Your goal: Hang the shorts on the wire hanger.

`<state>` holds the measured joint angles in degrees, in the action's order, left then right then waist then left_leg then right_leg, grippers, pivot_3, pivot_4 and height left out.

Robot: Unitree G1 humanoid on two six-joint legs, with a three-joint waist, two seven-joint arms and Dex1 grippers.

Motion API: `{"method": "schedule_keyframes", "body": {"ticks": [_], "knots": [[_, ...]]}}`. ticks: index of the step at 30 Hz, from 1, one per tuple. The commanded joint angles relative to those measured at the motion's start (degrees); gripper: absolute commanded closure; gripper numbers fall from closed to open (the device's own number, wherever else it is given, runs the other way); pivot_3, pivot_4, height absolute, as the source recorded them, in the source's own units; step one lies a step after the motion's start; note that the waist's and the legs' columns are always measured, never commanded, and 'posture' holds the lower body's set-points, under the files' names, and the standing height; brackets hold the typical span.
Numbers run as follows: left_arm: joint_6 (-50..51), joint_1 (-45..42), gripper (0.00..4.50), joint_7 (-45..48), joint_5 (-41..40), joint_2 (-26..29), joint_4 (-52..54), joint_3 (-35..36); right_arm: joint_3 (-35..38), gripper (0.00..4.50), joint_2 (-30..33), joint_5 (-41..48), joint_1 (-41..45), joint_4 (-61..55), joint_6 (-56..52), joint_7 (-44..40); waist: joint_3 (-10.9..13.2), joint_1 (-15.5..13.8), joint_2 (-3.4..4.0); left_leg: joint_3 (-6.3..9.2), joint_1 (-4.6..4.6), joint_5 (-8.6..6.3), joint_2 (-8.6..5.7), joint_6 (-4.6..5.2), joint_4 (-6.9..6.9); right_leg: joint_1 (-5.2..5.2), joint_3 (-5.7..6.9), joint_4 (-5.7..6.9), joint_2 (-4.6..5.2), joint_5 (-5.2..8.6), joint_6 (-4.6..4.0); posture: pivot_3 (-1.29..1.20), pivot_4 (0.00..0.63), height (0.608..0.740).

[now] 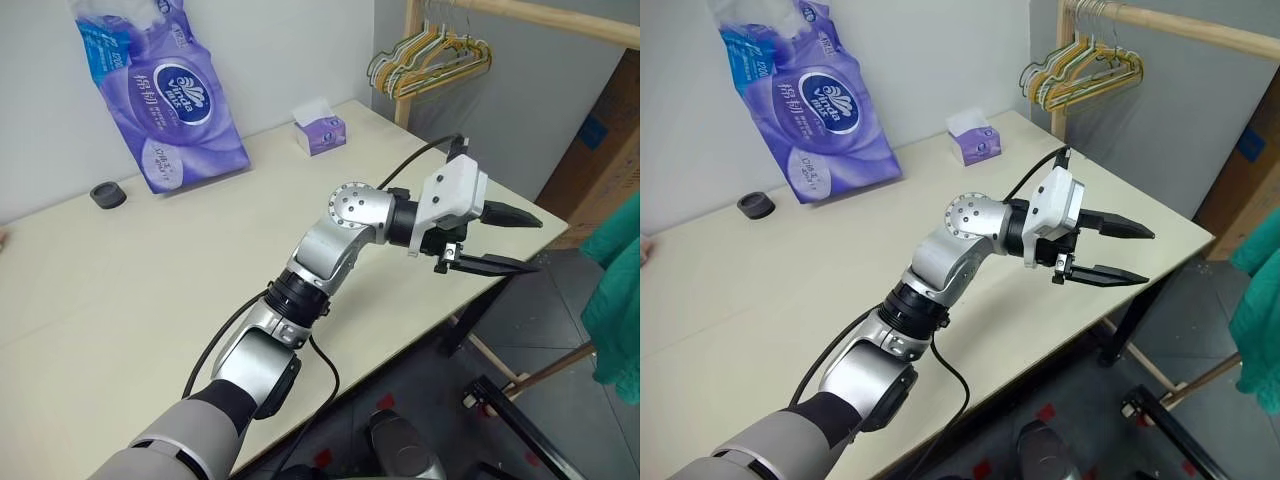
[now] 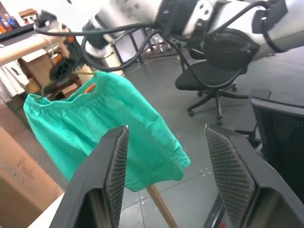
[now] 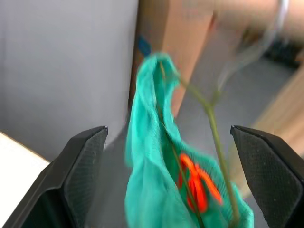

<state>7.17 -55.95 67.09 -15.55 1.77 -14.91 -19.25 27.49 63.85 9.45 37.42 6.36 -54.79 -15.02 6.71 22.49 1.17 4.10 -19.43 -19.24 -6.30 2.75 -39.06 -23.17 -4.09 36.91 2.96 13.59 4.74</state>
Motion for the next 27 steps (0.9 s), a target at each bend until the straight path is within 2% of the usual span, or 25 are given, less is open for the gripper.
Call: {"method": "schedule_keyframes", "body": {"ticks": [1,4,5,8,12,14,16,20,24,26,27], "knots": [[-0.2,2.3,1.8,-4.4,2.9,3.7,1.9,2.4,0.3,0.08,-5.8,1.4,-4.7,-17.5,5.6,-0.3,0.0,0.4,0.0,-0.04,0.03,0.0,0.01,0.0,0.0,0.0,-0.03,0.03,-0.01,0.0,0.0,-0.42,0.097,0.74],[0.7,4.5,1.8,-10.5,5.3,6.3,2.3,4.4,-1.8,0.08,-12.5,2.6,-9.9,-25.2,8.5,-1.1,-0.1,0.1,0.05,0.03,0.05,0.01,0.0,-0.01,-0.05,0.0,-0.01,0.06,-0.01,-0.05,0.04,-0.4,0.09,0.74],[2.3,5.8,1.8,-15.3,6.7,7.2,2.6,6.1,-3.9,0.08,-16.2,3.4,-12.3,-27.8,11.0,-1.8,-0.2,-0.2,0.11,0.03,0.06,0.01,-0.02,-0.02,-0.13,0.0,-0.01,0.07,0.0,-0.15,-0.12,-0.39,0.087,0.74],[5.6,10.4,1.8,-28.2,11.2,10.2,3.5,11.2,-11.9,0.08,-24.7,2.8,-17.2,-32.1,18.8,-2.3,-0.7,-0.5,-0.54,0.18,0.19,0.02,0.03,-0.05,-0.17,-0.02,0.07,0.09,-0.03,-0.24,-0.22,-0.36,0.077,0.74],[10.9,22.9,1.8,-49.1,19.3,12.8,9.7,19.7,-24.5,0.08,-35.8,-1.1,-19.9,-27.5,31.6,-2.8,-1.0,-1.4,-0.58,0.16,0.32,0.13,-0.02,-0.26,-0.09,-0.08,0.01,0.16,-0.03,-0.26,-0.26,-0.26,0.05,0.74],[14.1,30.0,1.8,-58.2,23.1,11.7,14.6,23.0,-28.5,0.08,-39.9,-1.4,-19.8,-22.6,35.9,-4.2,-1.4,-2.6,-0.77,0.22,0.35,0.15,0.02,-0.3,0.03,-0.14,0.08,0.13,-0.07,-0.26,-0.29,-0.21,0.038,0.74],[11.2,37.3,1.8,-63.2,24.0,10.8,19.0,26.2,-31.0,0.08,-44.1,-2.1,-18.2,-16.5,39.2,-4.0,-1.8,-4.5,-1.03,0.29,0.3,0.17,0.01,-0.37,0.04,-0.24,0.13,0.12,-0.07,-0.26,-0.33,-0.16,0.028,0.74],[12.6,43.2,1.8,-66.7,21.8,9.4,21.5,31.2,-32.6,0.08,-49.4,-3.7,-13.6,-6.7,44.0,-3.3,-2.1,-10.8,-1.51,0.3,0.16,0.16,-0.06,-0.44,-0.07,-0.39,0.18,0.07,-0.06,-0.39,-0.53,-0.07,0.016,0.74],[13.6,43.8,1.8,-66.3,19.4,10.1,21.4,33.7,-33.0,0.08,-52.1,-4.3,-10.2,-0.3,47.0,-3.9,-2.7,-17.3,-1.96,0.53,0.15,0.32,-0.03,-0.72,-0.07,-0.64,0.49,0.09,-0.09,-0.58,-0.84,-0.02,0.015,0.74],[13.2,43.3,1.8,-65.4,18.3,10.7,21.0,34.1,-33.0,0.08,-52.7,-4.5,-9.3,1.7,47.9,-4.2,-2.9,-19.4,-2.14,0.65,0.19,0.39,0.0,-0.84,-0.02,-0.6,0.61,0.11,-0.13,-0.6,-0.89,-0.01,0.016,0.74],[13.1,43.0,1.8,-64.1,17.5,11.3,20.9,34.0,-33.0,0.08,-52.8,-4.7,-9.1,2.6,48.5,-4.3,-2.9,-19.4,-2.14,0.65,0.2,0.42,0.02,-0.88,-0.01,-0.6,0.62,0.1,-0.18,-0.64,-0.98,0.0,0.016,0.74]]}}
